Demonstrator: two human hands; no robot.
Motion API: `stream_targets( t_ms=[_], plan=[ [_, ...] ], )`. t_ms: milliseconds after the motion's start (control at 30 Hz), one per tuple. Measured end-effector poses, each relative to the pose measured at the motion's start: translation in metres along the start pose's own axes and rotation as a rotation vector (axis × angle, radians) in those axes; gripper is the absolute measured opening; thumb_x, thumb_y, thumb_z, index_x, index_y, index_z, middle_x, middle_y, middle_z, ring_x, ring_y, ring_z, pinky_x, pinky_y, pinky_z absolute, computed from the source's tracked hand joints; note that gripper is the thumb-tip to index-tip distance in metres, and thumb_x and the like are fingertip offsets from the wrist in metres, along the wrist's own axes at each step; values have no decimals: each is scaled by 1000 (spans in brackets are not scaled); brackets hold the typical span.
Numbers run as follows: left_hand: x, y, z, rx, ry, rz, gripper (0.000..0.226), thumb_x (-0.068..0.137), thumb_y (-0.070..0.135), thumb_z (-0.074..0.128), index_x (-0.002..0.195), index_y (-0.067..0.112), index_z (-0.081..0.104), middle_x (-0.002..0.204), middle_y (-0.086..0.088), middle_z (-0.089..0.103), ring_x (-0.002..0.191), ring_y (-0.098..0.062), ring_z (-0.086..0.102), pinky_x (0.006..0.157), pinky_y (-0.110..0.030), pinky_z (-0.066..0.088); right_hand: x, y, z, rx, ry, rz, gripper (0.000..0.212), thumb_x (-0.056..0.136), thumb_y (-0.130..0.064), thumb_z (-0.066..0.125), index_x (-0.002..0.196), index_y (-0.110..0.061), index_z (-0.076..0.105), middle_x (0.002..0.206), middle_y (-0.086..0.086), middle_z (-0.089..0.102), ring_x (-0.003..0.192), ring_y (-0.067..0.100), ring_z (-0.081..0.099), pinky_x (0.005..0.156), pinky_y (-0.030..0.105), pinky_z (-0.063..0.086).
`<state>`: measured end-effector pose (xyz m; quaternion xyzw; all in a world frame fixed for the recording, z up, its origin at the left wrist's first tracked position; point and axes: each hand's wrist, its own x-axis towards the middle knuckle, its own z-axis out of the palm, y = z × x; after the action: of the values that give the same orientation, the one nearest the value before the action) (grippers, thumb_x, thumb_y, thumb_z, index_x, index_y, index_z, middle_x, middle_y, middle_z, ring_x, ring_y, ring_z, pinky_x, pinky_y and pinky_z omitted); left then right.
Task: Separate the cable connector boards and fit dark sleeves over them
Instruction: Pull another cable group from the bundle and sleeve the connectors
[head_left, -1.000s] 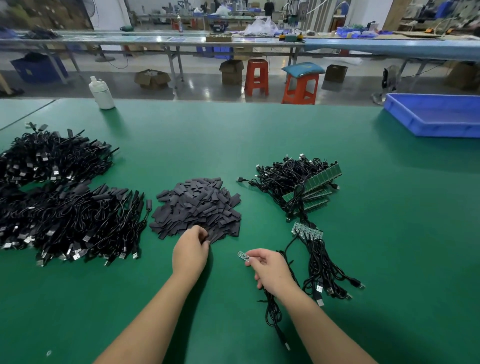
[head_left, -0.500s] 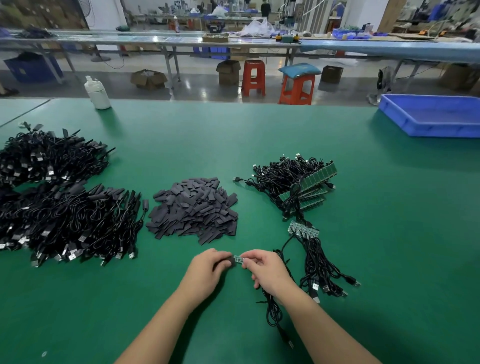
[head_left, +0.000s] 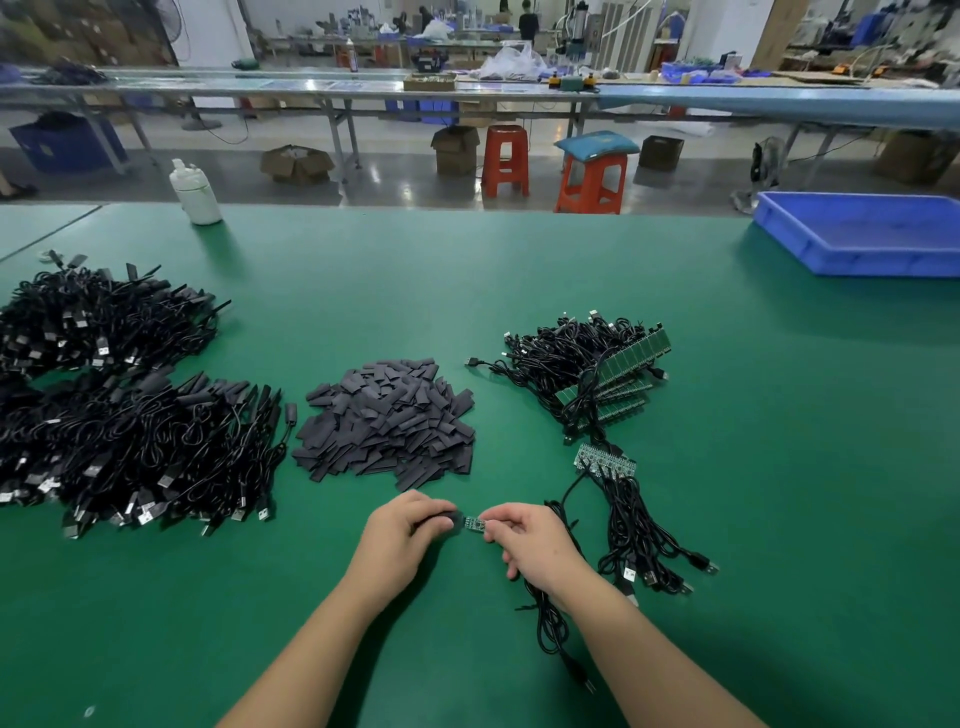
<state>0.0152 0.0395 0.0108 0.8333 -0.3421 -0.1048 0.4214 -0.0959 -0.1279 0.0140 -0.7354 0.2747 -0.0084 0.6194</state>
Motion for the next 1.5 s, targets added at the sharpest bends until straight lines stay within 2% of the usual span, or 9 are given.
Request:
stream_targets(
  t_ms=[200, 367, 633, 867, 967, 1067, 1200, 1300, 1500],
  plan=[
    [2, 0, 5, -8, -59, -5, 18, 86, 20, 73, 103, 26, 77, 92, 19, 68, 91, 3, 61, 83, -13, 44, -1, -1, 0, -22, -3, 7, 17, 97, -11, 57, 106, -17, 70, 88, 1, 70, 54, 8, 51, 51, 24, 49],
    [3, 0, 6, 29, -99, 26, 22, 87, 21, 73, 107, 28, 76, 91, 20, 68, 89, 5, 60, 82, -11, 43, -2, -2, -1, -15, -3, 14, 18, 97, -11, 57, 101, -22, 69, 88, 1, 71, 56, 10, 52, 52, 24, 50],
    [8, 6, 10, 172, -171, 82, 22, 87, 31, 71, 109, 33, 73, 97, 15, 72, 89, 0, 62, 85, -21, 48, -3, -2, 1, -22, -16, 9, 17, 96, -10, 57, 105, -16, 70, 83, -1, 69, 55, 10, 51, 52, 26, 51],
    [14, 10, 9, 304, -202, 206, 21, 90, 32, 66, 111, 32, 72, 104, 15, 67, 100, -5, 57, 87, -26, 46, -3, -3, 1, -43, -53, -12, 35, 97, -10, 57, 130, -22, 58, 88, -1, 70, 57, 7, 54, 56, 25, 53],
    [15, 14, 13, 319, -226, 242, 20, 93, 28, 63, 110, 28, 72, 101, 10, 70, 96, -9, 59, 84, -26, 46, -2, -2, 0, -69, -52, -32, 39, 98, -10, 56, 134, -22, 56, 87, -3, 69, 57, 7, 56, 57, 24, 54],
    [14, 17, 15, 320, -239, 225, 19, 94, 26, 61, 110, 26, 72, 96, 6, 71, 92, -14, 62, 84, -28, 47, -2, 0, -1, -58, -47, -43, 34, 96, -11, 57, 129, -21, 60, 83, -4, 69, 59, 10, 57, 58, 26, 56],
    [13, 17, 10, 263, -145, 174, 18, 92, 23, 65, 107, 27, 73, 95, 10, 73, 89, -11, 65, 82, -27, 50, -1, 0, 3, -23, -26, -38, 15, 97, -24, 58, 107, -19, 68, 85, 1, 73, 61, 11, 62, 66, 35, 61],
    [14, 20, 7, 274, -88, 151, 18, 90, 26, 66, 106, 32, 72, 96, 17, 72, 88, -4, 64, 80, -25, 51, 1, 0, 5, -9, -27, -33, 20, 99, -27, 54, 91, -17, 70, 84, 1, 73, 61, 12, 61, 67, 36, 60],
    [16, 22, 12, 278, -150, 167, 20, 90, 20, 65, 109, 23, 72, 100, 8, 71, 93, -11, 64, 85, -25, 49, 2, 3, 3, 16, -80, -37, 22, 103, -20, 49, 93, -17, 69, 79, 1, 73, 58, 13, 63, 58, 27, 56]
  ],
)
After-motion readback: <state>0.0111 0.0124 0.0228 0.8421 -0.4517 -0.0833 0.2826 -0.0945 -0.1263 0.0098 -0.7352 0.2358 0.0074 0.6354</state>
